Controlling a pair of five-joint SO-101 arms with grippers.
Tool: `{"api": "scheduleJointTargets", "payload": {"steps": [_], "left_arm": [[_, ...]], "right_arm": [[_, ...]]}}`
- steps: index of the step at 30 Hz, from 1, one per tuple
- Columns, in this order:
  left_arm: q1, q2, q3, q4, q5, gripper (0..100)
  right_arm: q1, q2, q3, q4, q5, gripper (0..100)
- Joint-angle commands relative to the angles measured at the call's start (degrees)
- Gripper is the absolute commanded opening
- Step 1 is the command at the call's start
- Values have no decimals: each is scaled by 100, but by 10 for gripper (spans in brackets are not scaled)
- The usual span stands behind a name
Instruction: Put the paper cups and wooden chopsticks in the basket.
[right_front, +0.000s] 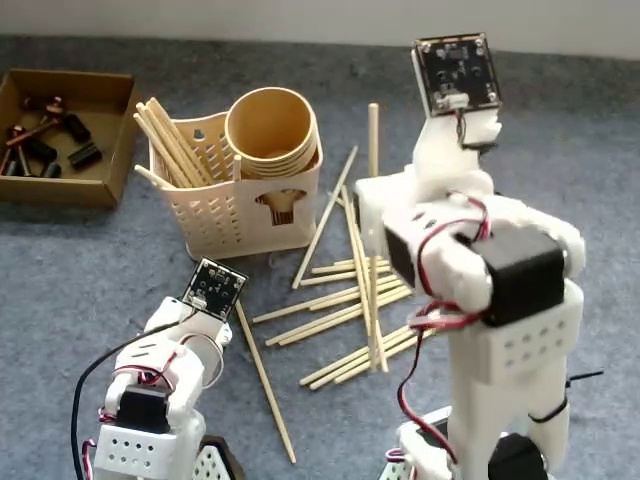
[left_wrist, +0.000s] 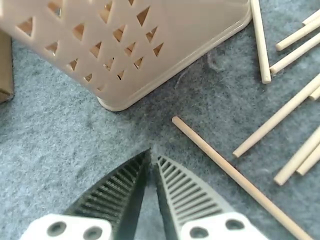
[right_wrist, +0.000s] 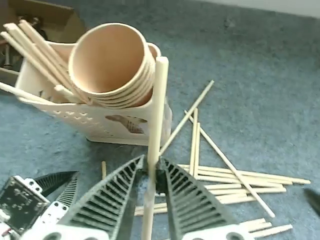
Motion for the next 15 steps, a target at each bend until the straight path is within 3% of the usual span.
{"api": "scheduleJointTargets", "payload": {"steps": [1,15], "left_arm": [[-57,-57,110,-132,-44,14],[-57,-57,110,-132,-44,14]], "right_arm": [[-356,-321,-40,-637,-141,5],[-1455,-303,4,-3538,-114,6]]}}
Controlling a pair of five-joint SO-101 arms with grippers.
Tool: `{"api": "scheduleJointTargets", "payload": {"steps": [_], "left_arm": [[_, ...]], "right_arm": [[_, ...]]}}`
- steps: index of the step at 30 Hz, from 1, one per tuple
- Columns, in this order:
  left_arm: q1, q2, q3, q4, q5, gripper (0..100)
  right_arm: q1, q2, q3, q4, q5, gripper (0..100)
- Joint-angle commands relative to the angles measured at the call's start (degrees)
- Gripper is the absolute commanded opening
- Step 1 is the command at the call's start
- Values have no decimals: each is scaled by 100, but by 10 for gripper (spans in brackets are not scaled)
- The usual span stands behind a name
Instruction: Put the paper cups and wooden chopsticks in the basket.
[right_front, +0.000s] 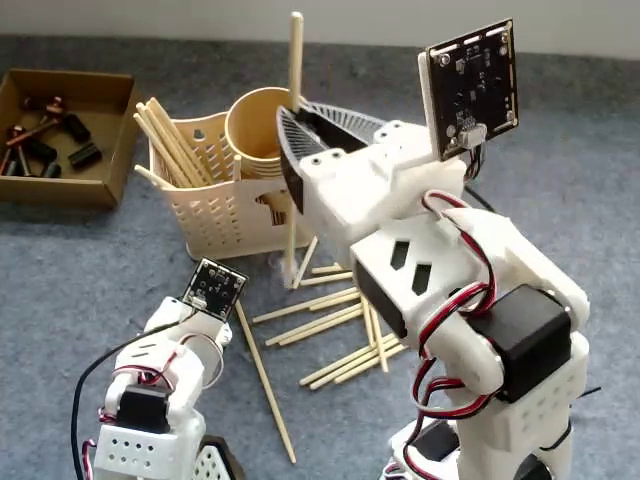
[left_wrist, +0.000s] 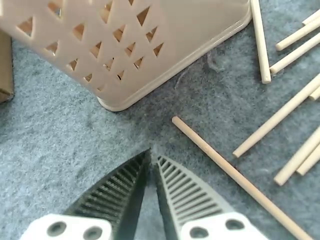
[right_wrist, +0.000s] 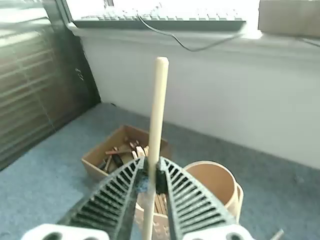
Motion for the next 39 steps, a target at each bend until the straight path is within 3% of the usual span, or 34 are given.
{"api": "scheduleJointTargets", "payload": {"steps": [1,18,25,29,39], "left_arm": [[-57,-57,110,-132,-44,14],[-57,-57,110,-132,-44,14],[-57,-57,110,-132,-44,14],[-57,-57,110,-132,-44,14],[-57,-57,110,-132,-44,14]], "right_arm": [[-145,215,4,-866,-44,6],[-66,2158,4,-3978,-26,6],[22,2818,4,-4505,26,6],[-13,2993,22,-4655,484,5],[4,3011,1824,-6308,1046,5]]}}
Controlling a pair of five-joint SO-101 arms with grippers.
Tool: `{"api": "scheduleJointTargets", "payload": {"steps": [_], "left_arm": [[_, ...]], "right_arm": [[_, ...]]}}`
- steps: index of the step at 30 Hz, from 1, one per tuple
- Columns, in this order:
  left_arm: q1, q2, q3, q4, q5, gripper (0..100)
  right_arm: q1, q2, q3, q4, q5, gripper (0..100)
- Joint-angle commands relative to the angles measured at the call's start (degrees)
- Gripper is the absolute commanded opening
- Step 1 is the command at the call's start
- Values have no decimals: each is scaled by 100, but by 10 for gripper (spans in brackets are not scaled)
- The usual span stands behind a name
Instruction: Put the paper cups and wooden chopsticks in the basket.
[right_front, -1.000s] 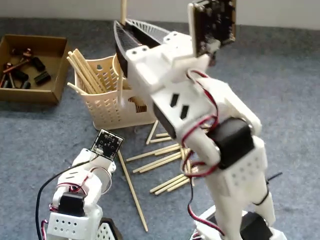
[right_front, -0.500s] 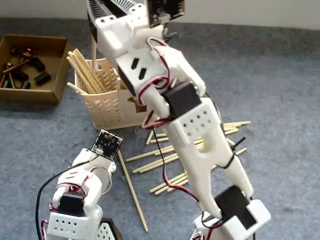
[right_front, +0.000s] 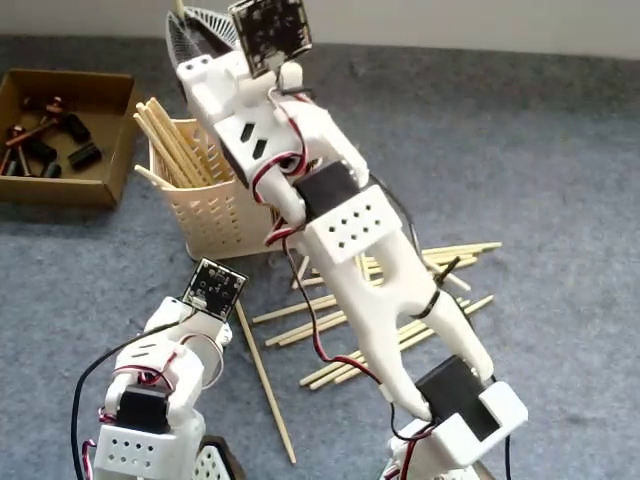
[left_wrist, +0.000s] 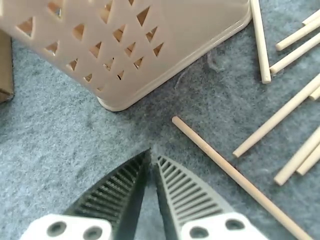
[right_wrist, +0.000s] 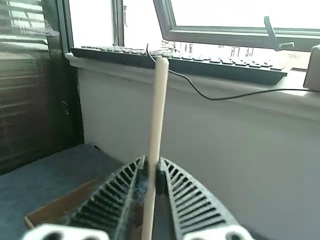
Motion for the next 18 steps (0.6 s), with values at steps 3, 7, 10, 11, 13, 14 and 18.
{"api": "scheduleJointTargets", "payload": {"steps": [3,7,10,11,13,14,18], "left_arm": [[-57,-57,110,-132,-44,14],[-57,-57,110,-132,-44,14],[-57,-57,110,-132,-44,14],[-57,-57,110,-132,-44,14],[-57,-57,110,-132,-44,14],[-57,-57,110,-132,-44,14],[-57,-57,110,-132,-44,14]], "right_arm": [[75,-40,655,-769,141,5],[84,-40,848,-778,141,5],[84,-40,892,-769,141,11],[84,-40,892,-743,141,18],[66,-40,892,-725,141,63],[57,-40,892,-725,141,89],[40,-66,848,-356,132,114]]}}
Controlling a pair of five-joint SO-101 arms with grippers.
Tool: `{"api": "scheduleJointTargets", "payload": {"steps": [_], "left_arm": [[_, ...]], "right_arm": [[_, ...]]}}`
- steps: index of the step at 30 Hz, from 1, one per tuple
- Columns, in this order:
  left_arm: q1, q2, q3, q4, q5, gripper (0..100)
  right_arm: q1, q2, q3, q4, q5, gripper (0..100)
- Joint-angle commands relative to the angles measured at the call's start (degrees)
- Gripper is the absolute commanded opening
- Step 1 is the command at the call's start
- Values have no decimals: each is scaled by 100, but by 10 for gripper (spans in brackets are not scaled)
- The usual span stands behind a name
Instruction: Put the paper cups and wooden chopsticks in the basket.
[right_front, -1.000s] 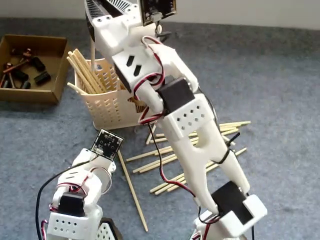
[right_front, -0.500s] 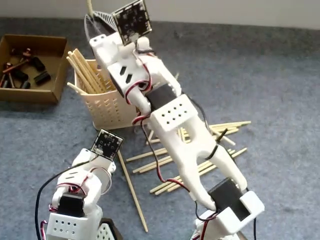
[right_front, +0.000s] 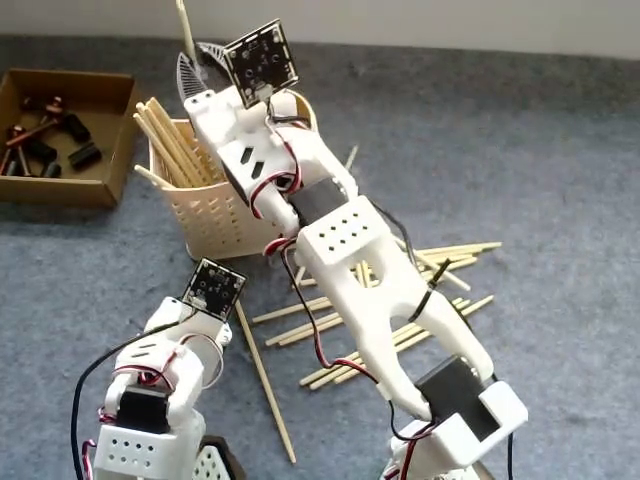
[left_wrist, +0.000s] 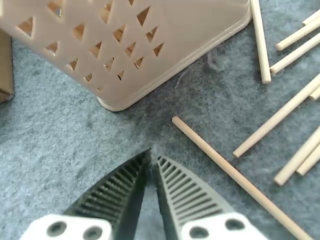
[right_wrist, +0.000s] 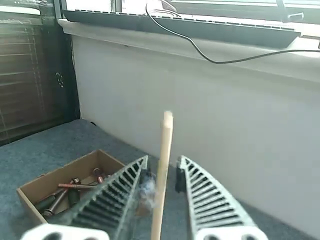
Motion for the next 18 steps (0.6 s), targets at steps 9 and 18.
{"api": "scheduleJointTargets", "payload": {"steps": [9,18], "left_arm": [[-57,-57,110,-132,-44,14],[-813,-57,-4,-431,-35,14]], "right_arm": [[-330,-1508,145,1446,44,113],[-330,-2853,145,3714,35,113]]}}
